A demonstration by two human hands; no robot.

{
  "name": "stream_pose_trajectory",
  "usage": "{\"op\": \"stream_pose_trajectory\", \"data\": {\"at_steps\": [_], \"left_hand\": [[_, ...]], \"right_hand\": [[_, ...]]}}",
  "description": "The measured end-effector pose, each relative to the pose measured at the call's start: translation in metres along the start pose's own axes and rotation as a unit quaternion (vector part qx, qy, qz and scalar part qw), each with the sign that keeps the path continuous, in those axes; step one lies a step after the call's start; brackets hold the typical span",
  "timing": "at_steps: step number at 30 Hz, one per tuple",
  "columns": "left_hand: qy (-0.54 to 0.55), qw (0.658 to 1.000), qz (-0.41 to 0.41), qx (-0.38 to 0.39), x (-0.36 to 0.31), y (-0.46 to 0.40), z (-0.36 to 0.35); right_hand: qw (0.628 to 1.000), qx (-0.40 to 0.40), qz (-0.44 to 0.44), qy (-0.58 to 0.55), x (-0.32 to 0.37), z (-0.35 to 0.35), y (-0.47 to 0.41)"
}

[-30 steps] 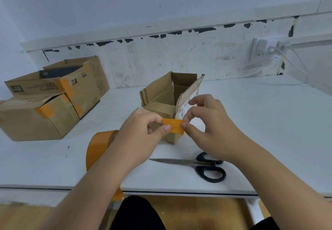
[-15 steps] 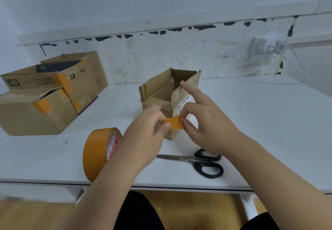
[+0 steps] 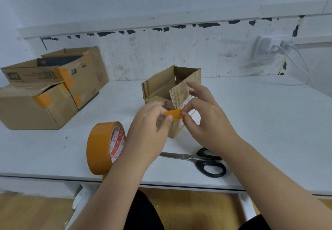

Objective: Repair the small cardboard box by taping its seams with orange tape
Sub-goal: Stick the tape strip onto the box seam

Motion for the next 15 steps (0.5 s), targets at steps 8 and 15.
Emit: {"op": "stream_pose_trajectory", "data": {"at_steps": [8,15], "left_hand": [[-0.015,1.000,0.006,-0.008,0.0042,0.0010,0.0011],[-0.015,1.000,0.006,-0.008,0.0018,0.0004,-0.0012]], "right_hand": [[1.000,0.008,-0.017,-0.004,-0.0029,-0.0043,0.0009],[0.999,-0.010,-0.045,-0.025,-0.0057,-0.0079,0.0018]]}}
Point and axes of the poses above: each hand's wrist, its own y-axis away from the middle knuckle, its own z-axis out of the back of the hand, x = y × z, the point moved 3 cm from there along -y, towards the middle knuckle, and after that the axes turned 11 degrees about -y, right-handed, at the moved point
